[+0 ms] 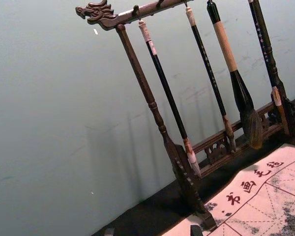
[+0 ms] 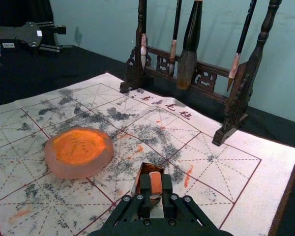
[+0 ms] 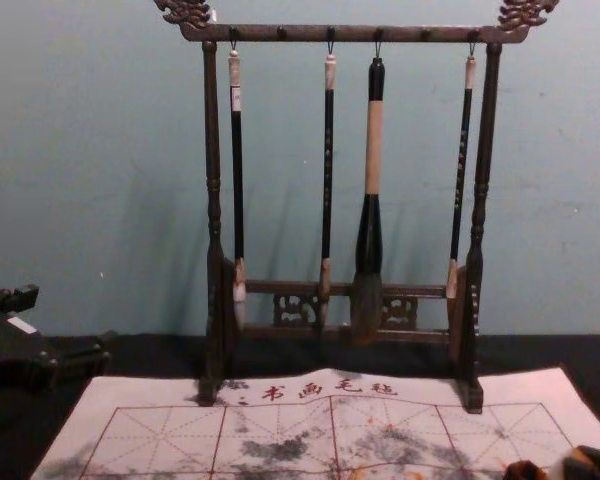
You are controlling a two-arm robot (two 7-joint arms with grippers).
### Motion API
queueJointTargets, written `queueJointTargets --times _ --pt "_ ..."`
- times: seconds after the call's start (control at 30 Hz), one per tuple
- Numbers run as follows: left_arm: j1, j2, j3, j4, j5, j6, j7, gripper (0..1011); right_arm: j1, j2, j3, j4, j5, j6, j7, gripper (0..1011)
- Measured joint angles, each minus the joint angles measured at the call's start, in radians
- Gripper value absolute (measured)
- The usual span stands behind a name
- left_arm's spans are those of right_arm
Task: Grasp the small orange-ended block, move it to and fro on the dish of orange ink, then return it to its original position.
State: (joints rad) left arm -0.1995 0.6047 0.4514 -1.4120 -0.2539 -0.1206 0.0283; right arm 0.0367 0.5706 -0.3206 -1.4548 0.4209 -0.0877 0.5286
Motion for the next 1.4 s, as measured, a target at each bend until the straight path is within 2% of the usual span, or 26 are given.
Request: queueJointTargets --times 0.03,0.9,1.4 --pt "0.000 0.000 0.000 0.000 0.000 0.000 0.000 1002 0.000 0.000 0.000 0.000 0.000 0.000 0.000 108" --pt "0.000 0.000 0.000 0.000 0.000 0.000 0.000 1001 0.000 0.000 0.000 -0.001 -0.003 0.000 0.000 108" --pt "0.000 0.000 0.000 0.000 0.000 0.000 0.000 1001 -0.010 0.007 0.011 -0.042 -0.014 -0.003 0.009 107"
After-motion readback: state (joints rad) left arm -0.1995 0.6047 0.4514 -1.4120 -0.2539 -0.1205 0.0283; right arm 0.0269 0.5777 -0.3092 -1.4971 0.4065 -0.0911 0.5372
